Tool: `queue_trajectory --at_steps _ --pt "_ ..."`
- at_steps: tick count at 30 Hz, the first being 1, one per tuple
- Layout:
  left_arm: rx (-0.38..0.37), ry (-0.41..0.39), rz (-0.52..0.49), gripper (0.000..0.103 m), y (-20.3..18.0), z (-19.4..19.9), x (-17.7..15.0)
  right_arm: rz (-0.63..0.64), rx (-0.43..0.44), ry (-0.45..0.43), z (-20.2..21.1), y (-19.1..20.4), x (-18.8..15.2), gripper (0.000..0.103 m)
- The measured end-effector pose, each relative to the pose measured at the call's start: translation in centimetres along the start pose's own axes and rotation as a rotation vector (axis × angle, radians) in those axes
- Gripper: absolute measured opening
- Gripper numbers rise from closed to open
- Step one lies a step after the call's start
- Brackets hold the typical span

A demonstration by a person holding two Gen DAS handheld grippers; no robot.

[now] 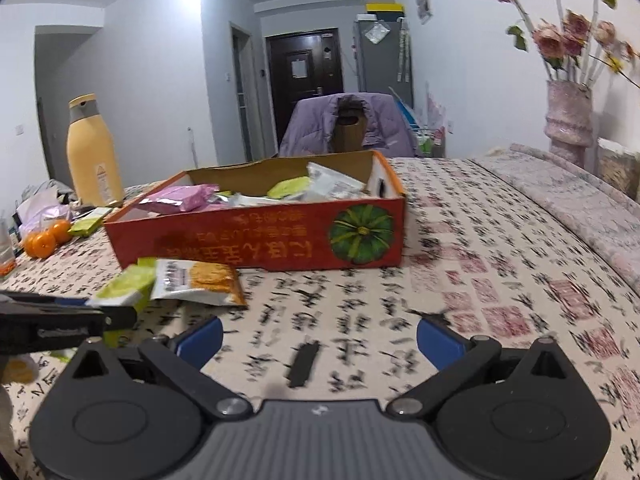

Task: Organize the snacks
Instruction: 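Grasp the white cracker packet with the right gripper while the left holds the green bar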

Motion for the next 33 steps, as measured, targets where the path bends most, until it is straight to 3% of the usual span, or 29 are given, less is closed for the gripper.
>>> queue_trajectory --at_steps 9,22,28,32,33 --pt "0.034 -0.046 0.023 0.038 4.5 0.7 1.2 0.108 0.066 0.049 -4.1 5.1 2.8 0.103" --pt "0.002 -0.057 0.022 0.038 6.9 -0.1 1.4 0.109 0.081 0.253 -11.9 9.3 2.8 0.103" --pt "-0.018 -0.049 0.037 0.038 7.2 -0.6 1.2 0.143 0.072 0.246 -12.4 9.9 2.6 0.103" --pt "-0.029 -0.044 0.049 0.038 7.4 -0.8 0.9 0.164 0.100 0.220 -11.4 10.2 2.6 0.070" --pt "-0.032 -0.041 0.049 0.038 7.4 -0.8 0.8 0.186 0.114 0.220 -11.0 10.4 2.5 0.068"
Point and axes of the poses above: each gripper's, at about its wrist camera, not at the fingertips, and z roughly against the way its jaws point, y to its left, x to its top, the point moved 3 cm from there along -z, roughly the way its jaws point, and after that the axes turned 3 degrees about x, right-handed, at the moved point
